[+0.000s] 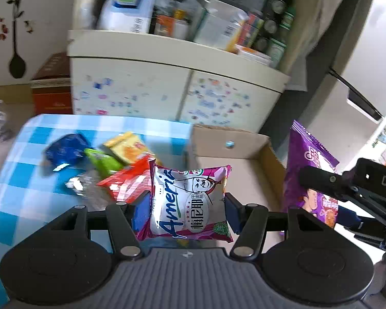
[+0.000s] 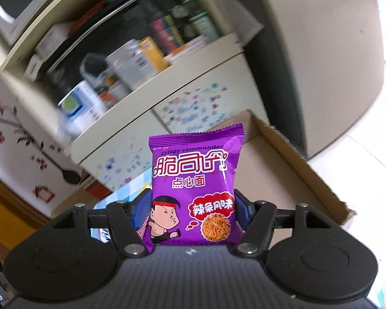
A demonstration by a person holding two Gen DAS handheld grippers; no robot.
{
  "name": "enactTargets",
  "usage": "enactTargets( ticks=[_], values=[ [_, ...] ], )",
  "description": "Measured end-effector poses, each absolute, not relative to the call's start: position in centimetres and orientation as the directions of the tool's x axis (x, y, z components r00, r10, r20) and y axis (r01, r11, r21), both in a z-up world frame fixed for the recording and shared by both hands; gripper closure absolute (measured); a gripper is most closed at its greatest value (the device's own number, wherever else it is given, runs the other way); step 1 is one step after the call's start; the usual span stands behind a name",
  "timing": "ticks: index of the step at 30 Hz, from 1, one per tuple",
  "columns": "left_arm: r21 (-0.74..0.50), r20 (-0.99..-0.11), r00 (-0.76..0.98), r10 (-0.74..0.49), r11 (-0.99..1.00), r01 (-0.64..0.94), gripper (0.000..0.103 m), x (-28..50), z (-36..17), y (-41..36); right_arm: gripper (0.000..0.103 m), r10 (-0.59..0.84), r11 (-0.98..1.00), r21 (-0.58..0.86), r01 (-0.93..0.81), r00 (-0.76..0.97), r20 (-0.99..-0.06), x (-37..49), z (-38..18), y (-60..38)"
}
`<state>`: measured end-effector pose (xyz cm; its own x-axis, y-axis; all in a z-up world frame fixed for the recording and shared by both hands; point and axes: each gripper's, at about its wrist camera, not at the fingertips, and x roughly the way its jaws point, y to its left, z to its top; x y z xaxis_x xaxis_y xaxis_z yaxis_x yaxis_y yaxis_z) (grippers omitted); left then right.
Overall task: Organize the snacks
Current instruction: 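Carry both bags into the cardboard box and open both grippers, then withdraw both grippers from the box back over the snack pile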
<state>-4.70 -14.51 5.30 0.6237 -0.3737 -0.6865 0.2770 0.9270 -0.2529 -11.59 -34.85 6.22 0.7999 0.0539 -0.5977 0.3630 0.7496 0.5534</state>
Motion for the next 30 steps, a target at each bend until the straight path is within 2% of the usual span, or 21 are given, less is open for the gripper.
enactTargets(
  ticks=[12,14,18,21,24,30],
  values=[
    [-0.262,-0.7,0.56,-0.443,0.889,0.376,0.038,-4.7,3.6,-20.2,0.035,-0.047,0.665,0.558,0.497,0.773,-0.632,-12.6,5.5,-37.9],
    [-0.251,-0.707,0.555,-0.438,0.889,0.383,0.036,-4.7,3.3,-20.7,0.034,-0.052,0.643,0.564,0.518,0.765,-0.642,-12.6,5.2,-38.3],
    [-0.203,-0.726,0.562,-0.396,0.904,0.375,0.013,-4.7,2.9,-20.8,0.023,-0.06,0.609,0.582,0.539,0.763,-0.644,-12.7,4.9,-38.7],
    [-0.19,-0.72,0.571,-0.395,0.903,0.386,0.011,-4.8,3.2,-20.4,0.018,-0.036,0.594,0.613,0.521,0.778,-0.627,-12.7,4.8,-38.8],
    [-0.169,-0.717,0.583,-0.382,0.907,0.387,0.008,-4.7,3.8,-19.9,0.018,-0.029,0.596,0.614,0.517,0.778,-0.628,-12.5,4.8,-38.7],
    [-0.243,-0.715,0.562,-0.416,0.902,0.357,0.006,-3.6,4.8,-17.3,0.018,-0.001,0.614,0.633,0.472,0.802,-0.598,-12.3,5.1,-38.3]
  ],
)
